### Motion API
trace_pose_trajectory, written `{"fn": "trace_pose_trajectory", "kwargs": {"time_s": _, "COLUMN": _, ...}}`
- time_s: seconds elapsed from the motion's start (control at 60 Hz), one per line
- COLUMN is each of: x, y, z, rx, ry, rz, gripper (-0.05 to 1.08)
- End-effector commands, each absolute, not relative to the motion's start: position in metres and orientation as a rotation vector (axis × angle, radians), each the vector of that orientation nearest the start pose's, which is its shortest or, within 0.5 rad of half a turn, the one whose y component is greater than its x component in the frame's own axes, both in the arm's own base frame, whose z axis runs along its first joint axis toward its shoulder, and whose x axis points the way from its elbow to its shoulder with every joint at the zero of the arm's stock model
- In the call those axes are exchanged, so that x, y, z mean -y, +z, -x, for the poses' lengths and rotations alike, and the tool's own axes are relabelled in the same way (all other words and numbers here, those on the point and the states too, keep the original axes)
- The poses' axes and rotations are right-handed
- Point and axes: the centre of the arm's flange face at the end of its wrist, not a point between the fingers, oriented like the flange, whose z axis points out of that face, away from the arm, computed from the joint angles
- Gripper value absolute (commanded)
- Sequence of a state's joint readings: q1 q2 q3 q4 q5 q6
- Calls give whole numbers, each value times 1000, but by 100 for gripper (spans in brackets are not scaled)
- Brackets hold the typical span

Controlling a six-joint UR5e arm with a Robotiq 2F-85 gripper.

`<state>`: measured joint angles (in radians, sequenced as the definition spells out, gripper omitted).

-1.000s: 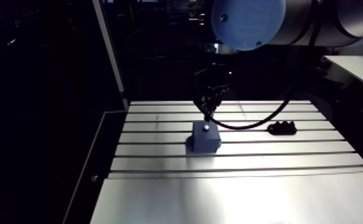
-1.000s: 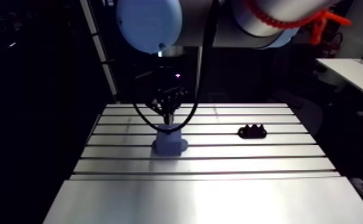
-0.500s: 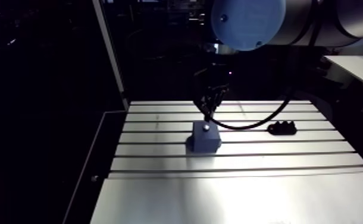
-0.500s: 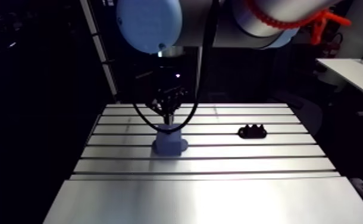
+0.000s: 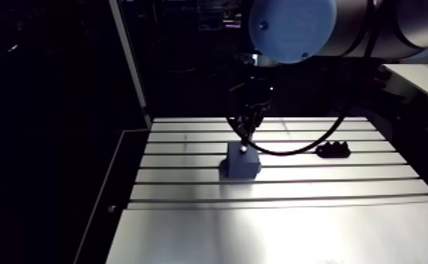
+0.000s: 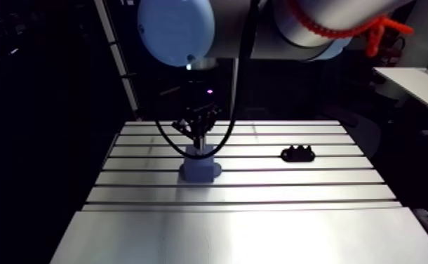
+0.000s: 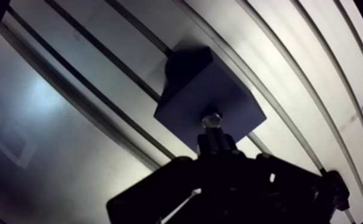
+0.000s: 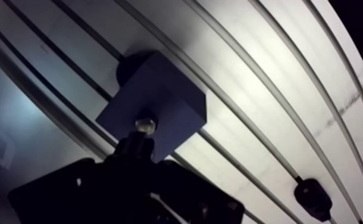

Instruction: Pick up the M10 bolt and insert it into the hex recess until seated.

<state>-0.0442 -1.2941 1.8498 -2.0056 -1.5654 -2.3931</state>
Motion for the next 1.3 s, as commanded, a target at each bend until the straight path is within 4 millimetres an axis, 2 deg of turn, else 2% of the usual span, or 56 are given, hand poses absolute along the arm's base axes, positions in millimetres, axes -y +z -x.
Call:
{"fn": "trace_pose_trajectory", "kwargs": {"time_s": 0.017, "x": 110, "y": 248, "z": 539, "rx": -2799, "ry": -90, "rz": 1143, "gripper": 107}}
{"fn": "trace_pose_trajectory", "kwargs": {"time_s": 0.617, "x": 112, "y": 246, "z": 538, "rx": -2843, "ry": -103, "rz": 1104, "gripper": 106}}
{"fn": "trace_pose_trajectory", "kwargs": {"time_s": 0.817, "x": 111, "y": 246, "z": 539, "rx": -2893, "ry": -80, "rz": 939, "gripper": 106}}
{"fn": "trace_pose_trajectory", "kwargs": {"time_s": 1.3, "x": 111, "y": 246, "z": 539, "rx": -3018, "ry": -43, "rz": 331, "gripper": 106}}
